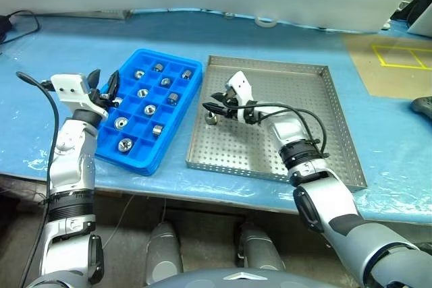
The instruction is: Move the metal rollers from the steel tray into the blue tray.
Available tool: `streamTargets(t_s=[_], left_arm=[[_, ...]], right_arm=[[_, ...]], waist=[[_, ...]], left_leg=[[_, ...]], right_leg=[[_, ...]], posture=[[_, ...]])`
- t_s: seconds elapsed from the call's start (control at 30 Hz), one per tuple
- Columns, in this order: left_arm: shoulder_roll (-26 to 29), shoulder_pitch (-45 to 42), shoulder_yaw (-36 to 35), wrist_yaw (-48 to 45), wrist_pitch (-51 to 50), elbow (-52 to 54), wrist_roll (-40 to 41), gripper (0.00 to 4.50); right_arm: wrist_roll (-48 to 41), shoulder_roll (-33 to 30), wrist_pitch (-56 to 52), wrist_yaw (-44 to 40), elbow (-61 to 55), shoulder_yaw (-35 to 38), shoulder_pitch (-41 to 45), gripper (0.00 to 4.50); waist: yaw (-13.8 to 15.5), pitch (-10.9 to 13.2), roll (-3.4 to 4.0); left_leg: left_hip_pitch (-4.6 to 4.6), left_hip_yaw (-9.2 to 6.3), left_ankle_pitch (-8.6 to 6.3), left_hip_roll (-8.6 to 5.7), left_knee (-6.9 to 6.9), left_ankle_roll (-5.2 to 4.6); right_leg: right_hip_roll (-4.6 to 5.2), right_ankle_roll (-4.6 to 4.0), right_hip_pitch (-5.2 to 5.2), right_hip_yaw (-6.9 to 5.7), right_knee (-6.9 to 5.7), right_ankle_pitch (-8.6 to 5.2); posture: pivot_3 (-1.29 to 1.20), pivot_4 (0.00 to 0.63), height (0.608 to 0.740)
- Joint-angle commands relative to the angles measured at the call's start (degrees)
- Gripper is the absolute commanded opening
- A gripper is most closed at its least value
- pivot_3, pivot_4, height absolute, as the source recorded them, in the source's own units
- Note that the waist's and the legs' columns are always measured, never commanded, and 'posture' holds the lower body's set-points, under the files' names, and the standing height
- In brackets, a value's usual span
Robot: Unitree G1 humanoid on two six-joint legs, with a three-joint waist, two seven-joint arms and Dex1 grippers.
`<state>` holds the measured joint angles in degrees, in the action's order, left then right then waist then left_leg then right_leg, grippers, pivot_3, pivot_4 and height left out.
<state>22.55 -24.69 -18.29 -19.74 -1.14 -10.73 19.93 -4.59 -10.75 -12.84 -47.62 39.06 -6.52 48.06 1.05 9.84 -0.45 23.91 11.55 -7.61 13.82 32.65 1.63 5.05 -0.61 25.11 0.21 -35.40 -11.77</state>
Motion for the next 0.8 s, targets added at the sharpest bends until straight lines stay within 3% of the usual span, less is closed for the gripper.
streamTargets(t_s=[0.03, 0.57, 0.67, 0.8], left_arm=[[0.37, -1.71, 0.04, -0.76, 1.34, 0.25, -0.06, 2.53], [1.04, 0.28, -1.16, -1.00, 1.08, 1.30, 0.12, 2.53], [1.25, 1.05, -1.56, -0.79, 1.03, 1.90, 0.15, 2.53], [1.30, 2.42, -2.60, 0.52, 0.91, 4.58, 0.38, 2.53]], right_arm=[[-0.24, -0.63, -1.61, -1.92, -3.42, -1.10, -0.92, 2.28], [2.41, 3.72, -1.76, -3.09, -2.47, -6.58, -2.25, 2.28], [2.54, 3.83, -1.39, -3.30, -2.12, -6.49, -2.24, 1.72], [-0.63, 3.76, -1.96, -3.77, -1.93, -2.85, 0.15, 1.63]], waist=[[-0.21, 0.00, 0.00], [-0.25, 0.00, -0.01], [-0.23, 0.00, -0.01], [-0.22, 0.00, -0.01]], left_leg=[[0.00, 0.00, 0.00, 0.00, 0.00, 0.00], [0.00, 0.01, 0.00, 0.01, 0.00, -0.01], [-0.01, 0.01, 0.00, 0.01, 0.00, 0.00], [-0.05, 0.01, 0.00, 0.02, 0.00, 0.00]], right_leg=[[0.00, 0.00, 0.00, 0.00, 0.00, 0.00], [-0.02, 0.00, 0.04, -0.02, -0.01, 0.00], [-0.02, 0.00, 0.03, -0.02, -0.01, 0.00], [-0.02, 0.00, 0.01, -0.01, -0.03, 0.00]], posture=[[-0.26, 0.150, 0.740], [-0.22, 0.150, 0.740], [-0.20, 0.150, 0.740], [-0.17, 0.150, 0.740]])
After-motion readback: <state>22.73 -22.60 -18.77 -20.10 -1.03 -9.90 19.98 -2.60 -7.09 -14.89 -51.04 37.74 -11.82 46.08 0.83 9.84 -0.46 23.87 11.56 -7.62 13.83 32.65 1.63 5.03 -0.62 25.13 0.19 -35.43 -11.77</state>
